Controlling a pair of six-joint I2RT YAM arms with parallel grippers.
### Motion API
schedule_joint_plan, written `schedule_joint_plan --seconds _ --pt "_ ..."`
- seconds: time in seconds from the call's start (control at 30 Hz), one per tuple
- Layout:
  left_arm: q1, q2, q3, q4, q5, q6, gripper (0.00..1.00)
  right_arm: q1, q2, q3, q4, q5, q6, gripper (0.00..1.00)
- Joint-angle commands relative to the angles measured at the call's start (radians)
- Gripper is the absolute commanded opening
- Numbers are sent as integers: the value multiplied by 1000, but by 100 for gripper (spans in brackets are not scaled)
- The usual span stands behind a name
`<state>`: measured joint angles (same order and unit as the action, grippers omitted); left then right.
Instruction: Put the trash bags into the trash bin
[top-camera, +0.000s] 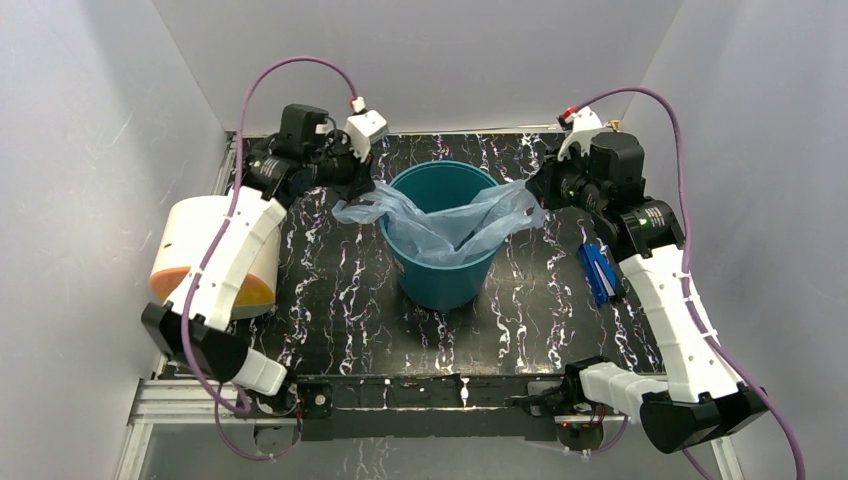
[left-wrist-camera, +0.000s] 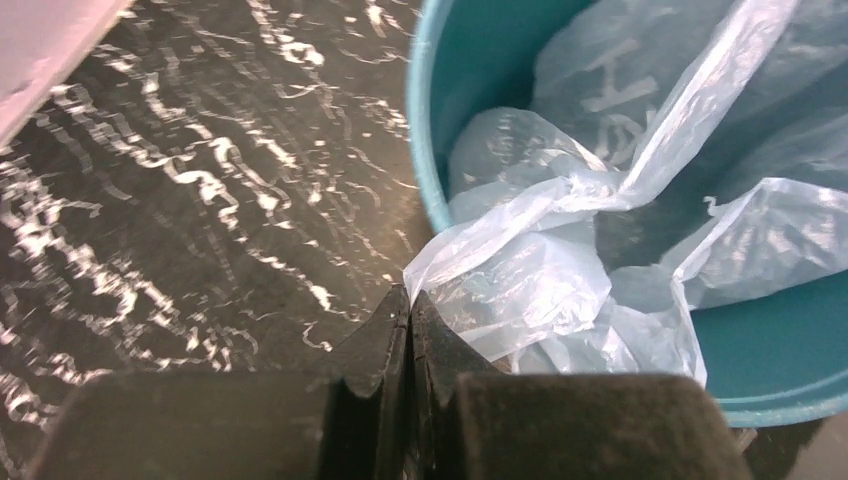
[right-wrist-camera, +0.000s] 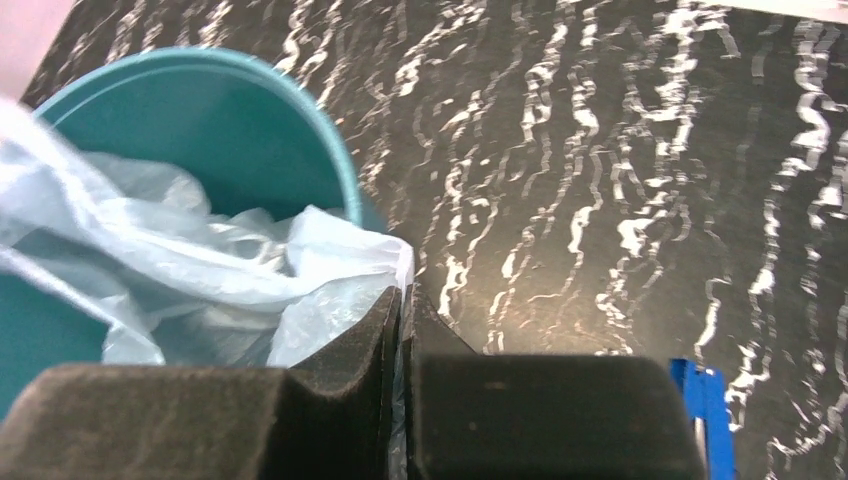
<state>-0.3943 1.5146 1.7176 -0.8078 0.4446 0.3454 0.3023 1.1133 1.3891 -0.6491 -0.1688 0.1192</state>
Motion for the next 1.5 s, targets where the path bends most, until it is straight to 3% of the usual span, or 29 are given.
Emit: schedule_joint_plan --seconds 0.0,0.13,0.27,0.43,0.5,0.6,0.8,1.27,1.47 --pt "23 -135 -109 237 -202 -167 0 -4 -34 -27 104 263 49 11" --pt "45 -207 -221 318 -265 -245 0 -4 -45 -56 124 354 76 7" --pt "54 -278 -322 389 -240 -307 0 -3 -75 -98 172 341 77 5" --pt "56 -300 -410 423 -221 -355 0 -6 -25 -84 106 288 53 4" --pt "58 -291 -416 445 -189 -401 0 -6 -8 -83 99 243 74 4" --pt "61 -262 -391 519 9 -478 0 -7 -10 -103 138 239 110 4" --pt "71 -283 -386 548 -170 -510 0 -16 2 -88 149 325 131 5" --pt "100 -188 -323 587 -159 -517 0 -29 50 -52 238 301 137 9" --pt "117 -156 -404 656 -143 -575 0 -54 130 -60 243 278 149 10"
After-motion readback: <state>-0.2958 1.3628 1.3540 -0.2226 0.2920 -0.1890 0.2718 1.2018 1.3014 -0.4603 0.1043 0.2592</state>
